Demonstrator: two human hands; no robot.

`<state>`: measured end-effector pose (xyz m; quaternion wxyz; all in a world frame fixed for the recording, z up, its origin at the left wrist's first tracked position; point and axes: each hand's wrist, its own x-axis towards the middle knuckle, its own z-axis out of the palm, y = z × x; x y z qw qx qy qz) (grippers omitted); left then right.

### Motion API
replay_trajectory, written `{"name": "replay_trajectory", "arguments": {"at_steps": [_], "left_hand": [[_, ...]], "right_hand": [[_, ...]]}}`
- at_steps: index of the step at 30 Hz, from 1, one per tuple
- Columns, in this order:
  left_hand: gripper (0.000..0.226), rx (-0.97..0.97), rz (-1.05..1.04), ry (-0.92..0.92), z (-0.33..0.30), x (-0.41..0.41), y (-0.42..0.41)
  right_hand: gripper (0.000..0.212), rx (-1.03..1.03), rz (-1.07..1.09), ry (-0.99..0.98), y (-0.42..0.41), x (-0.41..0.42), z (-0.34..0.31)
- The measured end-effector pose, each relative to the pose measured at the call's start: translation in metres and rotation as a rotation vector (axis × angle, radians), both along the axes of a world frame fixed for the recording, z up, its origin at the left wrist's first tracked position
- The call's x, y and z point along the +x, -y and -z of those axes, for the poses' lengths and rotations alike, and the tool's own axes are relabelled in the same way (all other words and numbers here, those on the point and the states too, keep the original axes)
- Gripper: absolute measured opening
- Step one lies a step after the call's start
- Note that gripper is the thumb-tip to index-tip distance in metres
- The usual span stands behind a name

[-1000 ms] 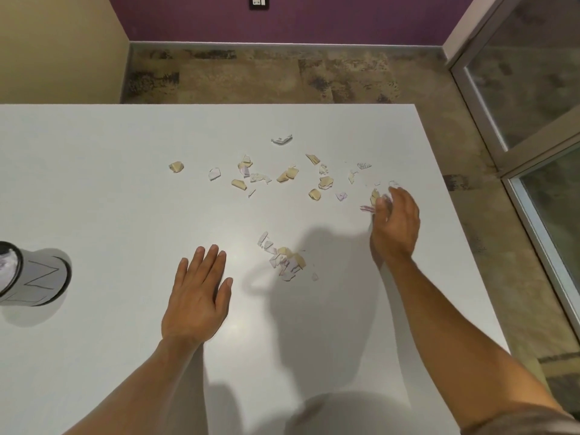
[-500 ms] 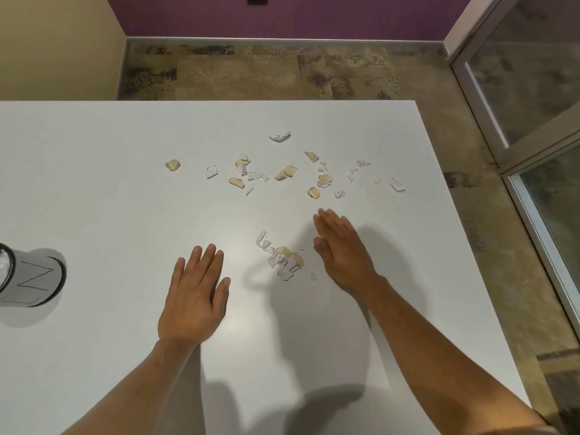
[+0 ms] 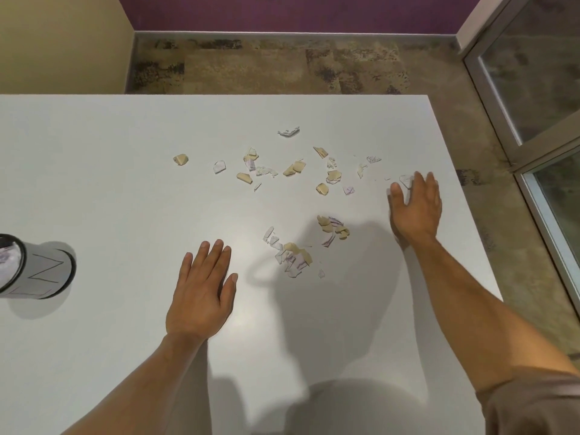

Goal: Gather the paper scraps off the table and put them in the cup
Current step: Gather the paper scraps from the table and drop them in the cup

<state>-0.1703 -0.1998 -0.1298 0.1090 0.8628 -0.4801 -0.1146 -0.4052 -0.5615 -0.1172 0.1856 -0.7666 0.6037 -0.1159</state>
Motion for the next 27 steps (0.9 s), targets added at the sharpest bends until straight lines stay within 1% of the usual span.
{"name": "replay_trajectory", "arguments": {"at_steps": [3, 6, 10, 14, 18, 20, 23, 25, 27], "left_hand": [[0.058, -0.005, 0.003, -0.007, 0.001, 0.000, 0.000], [0.057, -0.001, 0.003, -0.011, 0.001, 0.000, 0.000], [0.057, -0.005, 0.002, -0.016, 0.001, 0.001, 0.000], [0.057, -0.006, 0.005, -0.023, 0.001, 0.001, 0.000], [0.057, -0.007, 0.008, -0.037, 0.000, 0.001, 0.000], [0.057, -0.005, 0.007, -0.052, -0.003, 0.001, 0.001], [0.056, -0.028, 0.014, -0.078, -0.010, -0.001, 0.001], [0.057, -0.054, -0.009, -0.127, -0.014, -0.002, 0.003], [0.067, -0.070, -0.028, -0.231, -0.018, -0.002, 0.012]], "right_hand": [[0.076, 0.107, -0.098, -0.062, 0.003, 0.002, 0.010], [0.074, 0.083, -0.236, -0.035, -0.019, 0.014, 0.016], [0.074, 0.022, -0.432, 0.010, -0.067, 0.037, 0.013], [0.071, 0.059, -0.620, 0.037, -0.123, 0.055, 0.010], [0.064, 0.088, -0.736, 0.079, -0.158, 0.061, 0.007], [0.061, 0.144, -0.727, 0.156, -0.166, 0.057, 0.004], [0.063, 0.183, -0.545, 0.182, -0.163, 0.043, 0.000], [0.074, 0.196, -0.463, 0.134, -0.156, 0.036, -0.003], [0.089, 0.241, -0.515, 0.082, -0.152, 0.036, -0.006]]}}
